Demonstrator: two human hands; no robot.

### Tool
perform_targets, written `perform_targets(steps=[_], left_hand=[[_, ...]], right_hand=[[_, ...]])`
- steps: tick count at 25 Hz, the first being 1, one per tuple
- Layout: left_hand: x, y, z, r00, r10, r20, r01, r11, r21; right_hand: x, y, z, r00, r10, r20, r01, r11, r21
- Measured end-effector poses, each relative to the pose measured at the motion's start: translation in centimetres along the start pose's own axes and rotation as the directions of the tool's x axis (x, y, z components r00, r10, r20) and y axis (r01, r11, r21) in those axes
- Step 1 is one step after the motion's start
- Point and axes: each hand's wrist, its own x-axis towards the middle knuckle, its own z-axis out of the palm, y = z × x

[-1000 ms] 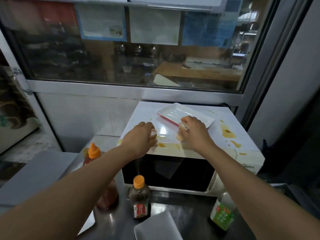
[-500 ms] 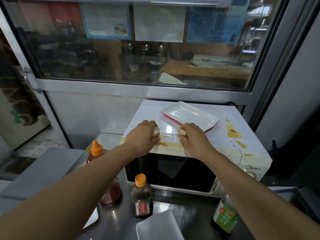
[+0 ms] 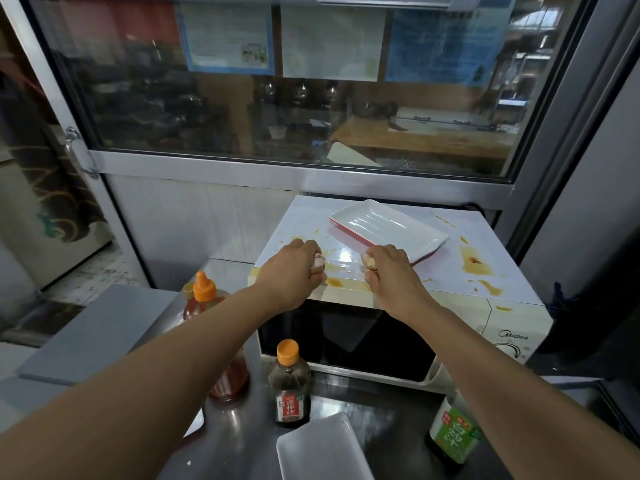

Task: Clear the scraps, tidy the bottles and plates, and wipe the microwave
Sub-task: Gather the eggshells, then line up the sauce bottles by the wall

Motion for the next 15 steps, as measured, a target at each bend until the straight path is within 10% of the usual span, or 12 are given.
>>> perform_targets(steps=[15], left_hand=[[0.1, 0.5, 0.9, 1.0, 0.019, 0.006, -0.018, 1.0, -0.022]], right_hand=[[-0.8, -0.1, -1.3, 0.999, 0.025, -0.031, -0.021, 0.991, 0.133]])
